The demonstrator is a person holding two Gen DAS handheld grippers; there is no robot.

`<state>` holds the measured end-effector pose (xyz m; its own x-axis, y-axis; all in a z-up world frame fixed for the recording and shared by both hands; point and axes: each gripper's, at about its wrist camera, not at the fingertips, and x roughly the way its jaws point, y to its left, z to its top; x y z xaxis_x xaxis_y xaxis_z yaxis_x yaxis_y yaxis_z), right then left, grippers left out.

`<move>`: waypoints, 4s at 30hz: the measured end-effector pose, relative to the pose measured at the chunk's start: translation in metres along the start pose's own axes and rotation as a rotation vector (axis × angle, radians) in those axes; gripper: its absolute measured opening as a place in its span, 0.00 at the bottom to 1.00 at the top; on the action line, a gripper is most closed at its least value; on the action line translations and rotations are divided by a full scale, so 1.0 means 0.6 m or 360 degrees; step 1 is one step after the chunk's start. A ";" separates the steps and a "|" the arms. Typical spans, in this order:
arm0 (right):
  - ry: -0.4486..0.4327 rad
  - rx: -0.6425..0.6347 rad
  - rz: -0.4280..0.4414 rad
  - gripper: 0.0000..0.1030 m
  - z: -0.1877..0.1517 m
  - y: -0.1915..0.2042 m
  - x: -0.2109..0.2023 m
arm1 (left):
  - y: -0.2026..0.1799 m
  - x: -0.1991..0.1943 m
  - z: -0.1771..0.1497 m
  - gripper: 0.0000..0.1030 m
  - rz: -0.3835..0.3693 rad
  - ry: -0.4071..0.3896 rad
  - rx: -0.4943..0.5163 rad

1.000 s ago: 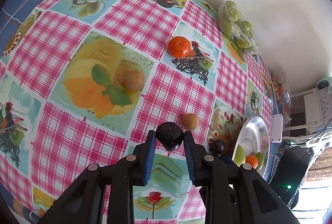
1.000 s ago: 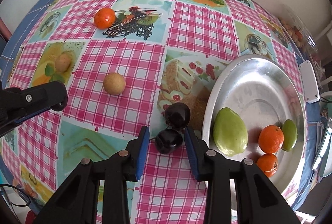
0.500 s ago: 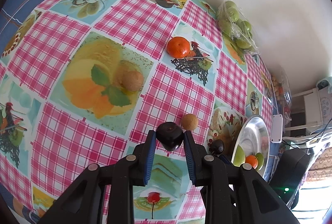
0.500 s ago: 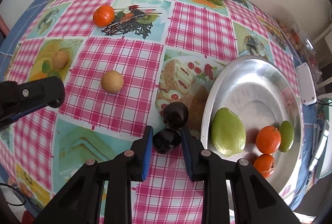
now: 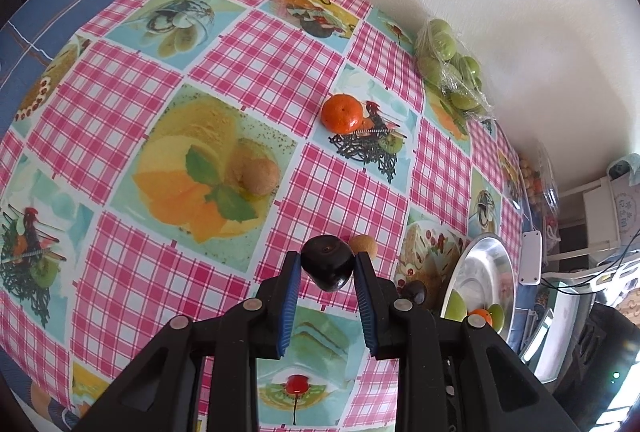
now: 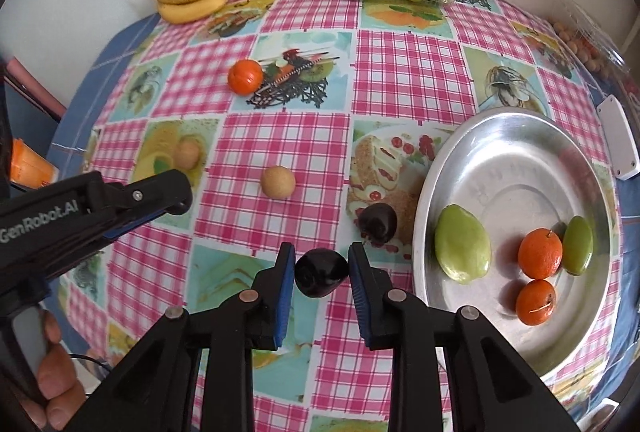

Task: Organize fruits
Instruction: 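Carry both held plums over the steel bowl, then open the left tool to drop its plum in the bowl while the right tool releases its plum, then move both open tools back toward the last dark plum beside the bowl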

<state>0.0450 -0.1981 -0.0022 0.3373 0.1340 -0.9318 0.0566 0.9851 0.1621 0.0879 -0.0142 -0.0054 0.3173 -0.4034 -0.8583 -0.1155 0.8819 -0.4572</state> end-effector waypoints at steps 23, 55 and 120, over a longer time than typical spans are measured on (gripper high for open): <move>-0.0130 0.0447 0.0000 0.27 -0.009 -0.165 -0.053 | -0.083 0.017 -0.027 0.28 0.0038 0.0003 0.0231; -0.0050 0.0861 -0.0122 0.28 -0.071 -0.339 -0.044 | -0.274 0.118 -0.177 0.28 -0.0088 0.0306 0.0842; -0.0072 0.0620 -0.0106 0.71 -0.048 -0.274 -0.045 | -0.129 0.059 -0.053 0.68 0.0239 0.0076 0.0366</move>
<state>-0.0003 -0.3608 -0.0131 0.3617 0.0579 -0.9305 0.4290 0.8758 0.2212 0.0780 -0.1043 -0.0078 0.2672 -0.2700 -0.9250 0.0606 0.9627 -0.2635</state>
